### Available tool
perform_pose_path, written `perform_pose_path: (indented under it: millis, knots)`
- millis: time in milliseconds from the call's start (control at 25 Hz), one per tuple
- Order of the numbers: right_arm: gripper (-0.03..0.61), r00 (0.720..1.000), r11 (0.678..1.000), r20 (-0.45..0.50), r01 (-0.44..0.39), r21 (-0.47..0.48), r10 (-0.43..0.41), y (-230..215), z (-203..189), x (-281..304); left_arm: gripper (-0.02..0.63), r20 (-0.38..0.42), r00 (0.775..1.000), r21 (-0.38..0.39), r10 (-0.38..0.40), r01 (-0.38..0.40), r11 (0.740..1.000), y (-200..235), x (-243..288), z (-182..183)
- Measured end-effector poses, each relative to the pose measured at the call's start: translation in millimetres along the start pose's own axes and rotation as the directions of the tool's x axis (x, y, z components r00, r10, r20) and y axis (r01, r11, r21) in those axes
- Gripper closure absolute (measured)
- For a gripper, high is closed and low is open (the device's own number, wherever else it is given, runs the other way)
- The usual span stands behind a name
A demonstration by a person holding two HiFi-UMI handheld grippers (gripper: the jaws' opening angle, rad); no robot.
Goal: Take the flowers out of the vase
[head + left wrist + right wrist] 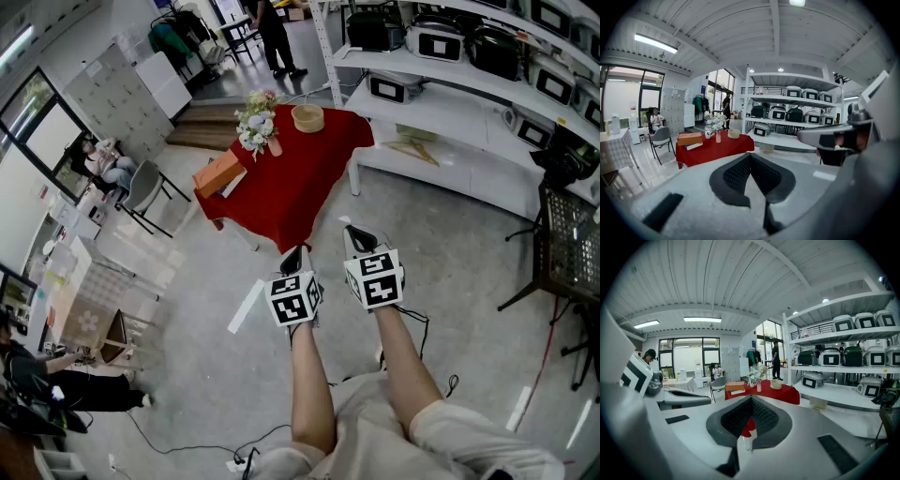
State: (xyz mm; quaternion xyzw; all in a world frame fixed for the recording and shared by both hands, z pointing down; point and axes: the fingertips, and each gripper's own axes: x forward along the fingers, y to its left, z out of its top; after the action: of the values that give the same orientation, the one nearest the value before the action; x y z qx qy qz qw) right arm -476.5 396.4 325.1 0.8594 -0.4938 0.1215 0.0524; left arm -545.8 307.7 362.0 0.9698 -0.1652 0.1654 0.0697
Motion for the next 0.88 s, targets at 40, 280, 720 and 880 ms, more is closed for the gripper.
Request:
perform_pose_path:
  millis: [40, 280, 720, 880]
  knots:
    - [0.572, 1.000, 1.000, 0.002, -0.007, 0.019, 0.007, -2.7, -1.5, 4.1, 0.605, 0.000, 1.000, 0.001, -0.003, 0.003, 1.000, -2.6, 5.0, 2.0]
    - [0.572, 1.000, 0.996, 0.008, -0.016, 0.086, 0.015, -22.3, -17.2, 32.4, 0.605, 0.017, 0.999, -0.013, -0.037, 0.037, 0.999, -22.2, 32.5, 5.2]
    - [0.572, 0.988, 0.985, -0.049, -0.144, 0.097, 0.149, -56.4, -53.2, 60.1, 0.604, -0.013, 0.999, 0.016, 0.042, -0.042, 0.999, -28.9, 58.7, 3.2]
    - [0.572, 0.980, 0.976, -0.076, -0.174, 0.129, 0.185, -74.3, -68.6, 57.6, 0.604, -0.024, 0.999, 0.013, 0.042, -0.042, 0.999, -42.4, 68.8, 2.0]
